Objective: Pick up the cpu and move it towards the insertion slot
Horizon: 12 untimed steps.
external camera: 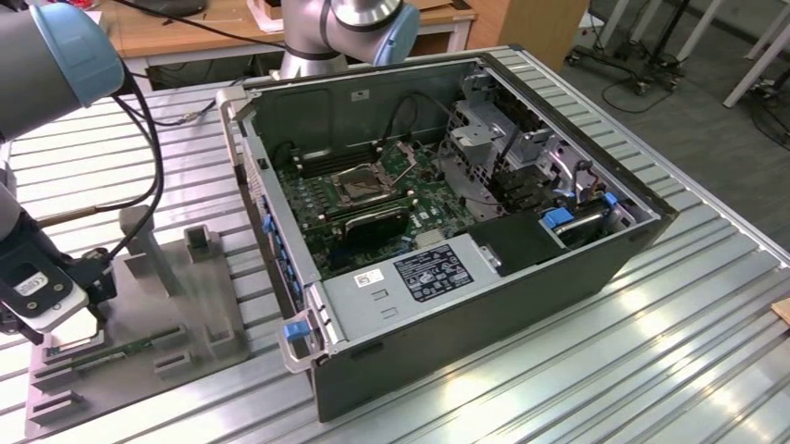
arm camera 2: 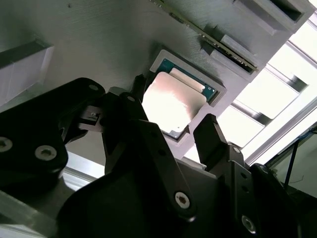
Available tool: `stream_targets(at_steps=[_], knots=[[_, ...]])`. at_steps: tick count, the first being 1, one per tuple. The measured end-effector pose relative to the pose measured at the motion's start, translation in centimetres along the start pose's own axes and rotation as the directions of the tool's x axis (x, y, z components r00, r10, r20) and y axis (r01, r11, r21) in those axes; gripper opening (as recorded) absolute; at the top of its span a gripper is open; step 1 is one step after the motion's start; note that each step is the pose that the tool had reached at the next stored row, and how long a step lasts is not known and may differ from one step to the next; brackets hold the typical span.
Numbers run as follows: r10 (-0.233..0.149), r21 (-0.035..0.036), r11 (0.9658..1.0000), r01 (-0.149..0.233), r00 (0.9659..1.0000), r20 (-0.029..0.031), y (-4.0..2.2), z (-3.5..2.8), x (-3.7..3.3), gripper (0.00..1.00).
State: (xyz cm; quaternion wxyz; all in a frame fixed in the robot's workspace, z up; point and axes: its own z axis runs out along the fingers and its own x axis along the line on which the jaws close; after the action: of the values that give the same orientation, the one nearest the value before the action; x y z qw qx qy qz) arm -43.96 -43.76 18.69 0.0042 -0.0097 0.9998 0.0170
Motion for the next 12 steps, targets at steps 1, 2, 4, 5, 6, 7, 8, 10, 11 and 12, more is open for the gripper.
stream_targets(at_steps=[1, 2, 4, 5, 6, 7, 8, 10, 11, 12], knots=[[0.000, -0.0001, 1.0000, 0.000, 1.0000, 0.0001, 0.00, 0.01, 0.00, 0.66], [0.000, -0.0002, 1.0000, 0.000, 1.0000, 0.0003, 0.00, 0.06, 0.00, 0.66], [0.000, -0.0002, 1.0000, 0.000, 1.0000, 0.0002, 0.00, 0.16, 0.00, 0.66], [0.000, -0.0001, 1.0000, 0.000, 1.0000, 0.0000, -0.01, 0.18, 0.00, 0.66], [0.000, 0.0000, 1.0000, 0.000, 1.0000, 0.0000, -0.01, 0.18, 0.00, 0.66], [0.000, 0.0000, 1.0000, 0.000, 1.0000, -0.0001, -0.01, 0.18, 0.00, 0.66], [0.000, 0.0000, 1.0000, 0.000, 1.0000, -0.0001, -0.01, 0.18, 0.00, 0.66], [0.000, -0.0001, 1.0000, 0.000, 1.0000, 0.0002, -0.01, 0.22, 0.00, 0.66], [0.000, -0.0002, 1.0000, 0.000, 1.0000, 0.0003, -0.01, 0.26, 0.00, 0.66], [0.000, -0.0002, 1.0000, 0.000, 1.0000, 0.0002, -0.01, 0.25, 0.00, 0.66]])
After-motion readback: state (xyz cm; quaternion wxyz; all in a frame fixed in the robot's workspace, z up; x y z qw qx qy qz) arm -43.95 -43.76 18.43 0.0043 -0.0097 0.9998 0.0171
